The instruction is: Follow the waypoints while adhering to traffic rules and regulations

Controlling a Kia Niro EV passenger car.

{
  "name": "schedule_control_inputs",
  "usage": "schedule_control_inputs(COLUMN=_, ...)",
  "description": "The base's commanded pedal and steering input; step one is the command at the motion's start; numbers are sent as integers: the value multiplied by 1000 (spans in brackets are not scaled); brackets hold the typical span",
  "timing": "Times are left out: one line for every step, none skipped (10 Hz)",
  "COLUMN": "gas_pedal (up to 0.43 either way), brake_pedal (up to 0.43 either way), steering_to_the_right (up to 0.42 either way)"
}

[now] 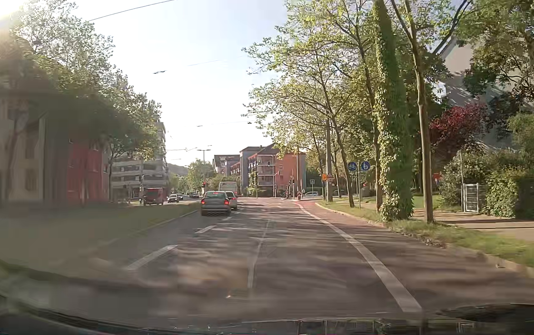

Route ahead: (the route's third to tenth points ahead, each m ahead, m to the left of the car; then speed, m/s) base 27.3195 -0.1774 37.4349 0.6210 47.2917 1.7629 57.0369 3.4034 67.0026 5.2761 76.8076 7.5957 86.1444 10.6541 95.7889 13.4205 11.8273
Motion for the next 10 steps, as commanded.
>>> schedule_control_inputs(gas_pedal=118, brake_pedal=0, steering_to_the_right=19)
schedule_control_inputs(gas_pedal=118, brake_pedal=0, steering_to_the_right=18)
schedule_control_inputs(gas_pedal=118, brake_pedal=0, steering_to_the_right=16)
schedule_control_inputs(gas_pedal=118, brake_pedal=0, steering_to_the_right=13)
schedule_control_inputs(gas_pedal=118, brake_pedal=0, steering_to_the_right=10)
schedule_control_inputs(gas_pedal=118, brake_pedal=0, steering_to_the_right=6)
schedule_control_inputs(gas_pedal=118, brake_pedal=0, steering_to_the_right=4)
schedule_control_inputs(gas_pedal=118, brake_pedal=0, steering_to_the_right=4)
schedule_control_inputs(gas_pedal=118, brake_pedal=0, steering_to_the_right=4)
schedule_control_inputs(gas_pedal=118, brake_pedal=0, steering_to_the_right=4)
